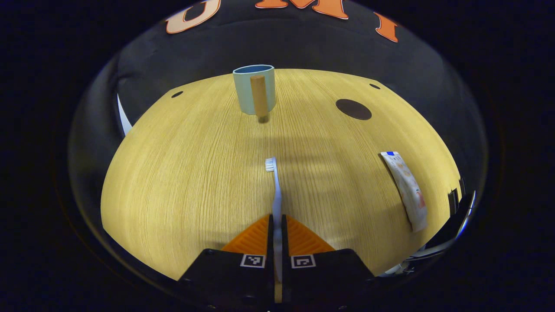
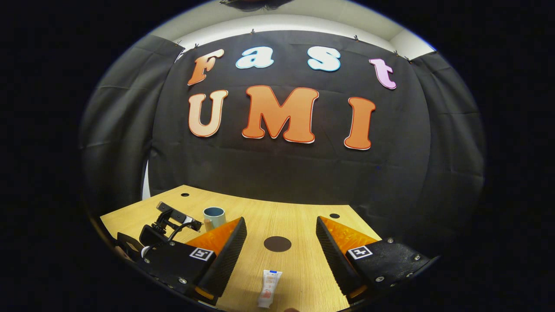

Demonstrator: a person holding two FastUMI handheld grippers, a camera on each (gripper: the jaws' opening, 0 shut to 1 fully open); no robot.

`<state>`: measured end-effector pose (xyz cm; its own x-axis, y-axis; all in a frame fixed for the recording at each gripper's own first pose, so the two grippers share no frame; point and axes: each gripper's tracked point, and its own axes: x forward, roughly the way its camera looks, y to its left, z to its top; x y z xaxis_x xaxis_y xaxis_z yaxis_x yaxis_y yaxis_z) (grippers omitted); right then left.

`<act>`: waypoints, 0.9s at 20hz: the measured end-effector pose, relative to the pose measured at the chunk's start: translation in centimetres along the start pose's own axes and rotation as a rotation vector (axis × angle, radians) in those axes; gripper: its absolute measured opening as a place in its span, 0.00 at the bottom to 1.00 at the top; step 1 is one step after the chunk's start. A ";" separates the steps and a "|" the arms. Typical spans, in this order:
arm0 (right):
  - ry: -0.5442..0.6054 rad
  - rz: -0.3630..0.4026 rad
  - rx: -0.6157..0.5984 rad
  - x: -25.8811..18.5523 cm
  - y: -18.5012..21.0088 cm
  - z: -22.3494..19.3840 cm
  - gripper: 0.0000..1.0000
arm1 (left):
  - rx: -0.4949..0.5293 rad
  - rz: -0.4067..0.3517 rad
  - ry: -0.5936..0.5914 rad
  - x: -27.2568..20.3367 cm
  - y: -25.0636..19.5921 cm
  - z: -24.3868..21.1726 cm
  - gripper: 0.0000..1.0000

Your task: Put the toothbrush and toothpaste on the desktop into the cup, then pick up the cup and place it on the coaster on the desktop.

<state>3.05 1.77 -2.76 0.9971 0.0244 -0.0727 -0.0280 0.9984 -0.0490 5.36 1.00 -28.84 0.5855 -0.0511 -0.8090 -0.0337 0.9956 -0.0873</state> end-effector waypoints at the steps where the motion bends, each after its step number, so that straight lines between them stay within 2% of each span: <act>1: 0.001 0.000 -0.002 0.0 0.0 0.0 0.96 | -0.011 -0.005 0.002 -0.1 0.0 -0.2 0.07; 9: 0.004 0.002 -0.002 -0.3 0.1 -0.1 0.96 | -0.007 -0.025 -0.009 -0.3 0.1 -0.2 0.01; 18: 0.011 0.004 -0.002 -0.5 0.0 -0.3 0.96 | -0.014 -0.025 -0.024 -1.1 0.5 0.1 0.01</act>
<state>2.56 1.70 -3.04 0.9961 0.0273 -0.0839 -0.0317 0.9982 -0.0510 4.80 1.54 -27.93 0.6057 -0.0741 -0.7922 -0.0297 0.9928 -0.1156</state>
